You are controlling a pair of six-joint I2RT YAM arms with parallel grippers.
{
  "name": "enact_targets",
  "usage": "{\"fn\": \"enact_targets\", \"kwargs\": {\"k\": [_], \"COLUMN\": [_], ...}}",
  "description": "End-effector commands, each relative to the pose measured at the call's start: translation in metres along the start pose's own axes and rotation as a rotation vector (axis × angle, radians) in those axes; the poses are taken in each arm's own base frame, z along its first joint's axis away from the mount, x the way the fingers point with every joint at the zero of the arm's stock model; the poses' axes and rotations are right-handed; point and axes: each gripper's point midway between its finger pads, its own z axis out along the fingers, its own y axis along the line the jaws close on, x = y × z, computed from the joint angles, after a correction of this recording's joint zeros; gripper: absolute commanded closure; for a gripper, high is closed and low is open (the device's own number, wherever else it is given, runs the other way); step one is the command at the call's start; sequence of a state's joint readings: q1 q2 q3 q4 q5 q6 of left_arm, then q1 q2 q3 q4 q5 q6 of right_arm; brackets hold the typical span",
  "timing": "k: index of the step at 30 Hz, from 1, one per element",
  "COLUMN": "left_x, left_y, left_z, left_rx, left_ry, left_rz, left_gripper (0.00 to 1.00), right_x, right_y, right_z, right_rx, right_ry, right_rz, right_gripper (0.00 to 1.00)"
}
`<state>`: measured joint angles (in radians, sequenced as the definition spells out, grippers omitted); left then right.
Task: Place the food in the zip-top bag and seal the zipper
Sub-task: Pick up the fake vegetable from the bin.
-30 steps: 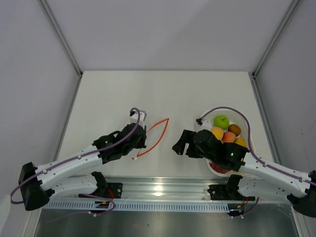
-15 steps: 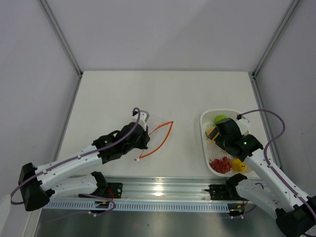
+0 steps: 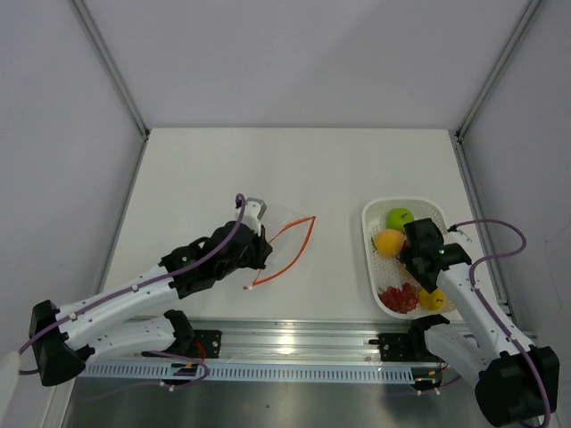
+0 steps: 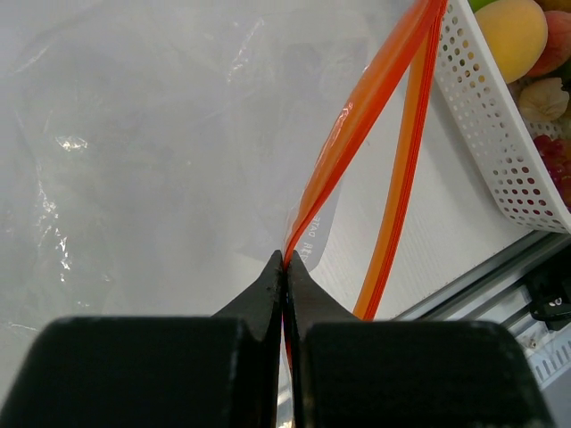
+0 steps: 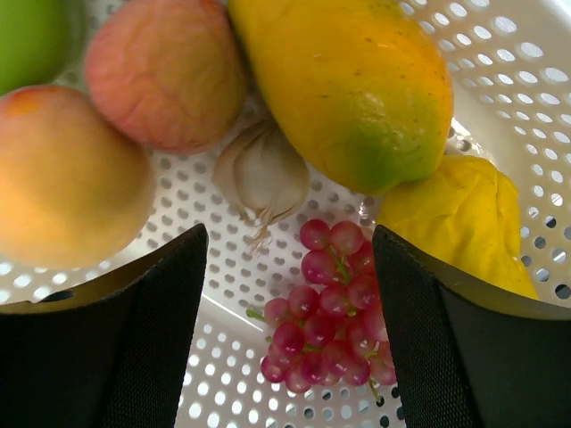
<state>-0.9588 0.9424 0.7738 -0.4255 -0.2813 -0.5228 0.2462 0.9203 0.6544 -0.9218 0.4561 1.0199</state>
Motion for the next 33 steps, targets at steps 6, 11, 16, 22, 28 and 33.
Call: {"fn": "enact_targets", "kwargs": {"k": [6, 11, 16, 22, 28, 33], "left_x": [-0.012, -0.010, -0.009, -0.006, -0.003, -0.003], "left_y": [-0.011, -0.012, -0.011, -0.008, -0.006, -0.007], "left_z": [-0.003, -0.001, 0.000, -0.001, 0.000, -0.001], "left_rx": [0.058, 0.071, 0.071, 0.069, 0.069, 0.075], "left_ry": [-0.041, -0.040, -0.036, -0.035, -0.031, -0.029], "left_rz": [-0.023, -0.022, -0.020, -0.021, -0.022, -0.025], "left_gripper": [0.99, 0.99, 0.99, 0.99, 1.00, 1.00], "right_x": [-0.004, -0.003, -0.001, 0.001, 0.001, 0.002], "right_y": [0.008, 0.020, 0.018, 0.015, 0.011, 0.008], "right_z": [0.022, 0.033, 0.041, 0.048, 0.052, 0.054], "right_rx": [0.002, -0.029, -0.004, 0.024, 0.044, 0.054], "right_ry": [-0.012, -0.011, -0.009, -0.010, -0.027, -0.027], "right_rz": [0.044, 0.038, 0.026, 0.038, 0.026, 0.022], "right_gripper": [0.26, 0.30, 0.32, 0.38, 0.43, 0.48]}}
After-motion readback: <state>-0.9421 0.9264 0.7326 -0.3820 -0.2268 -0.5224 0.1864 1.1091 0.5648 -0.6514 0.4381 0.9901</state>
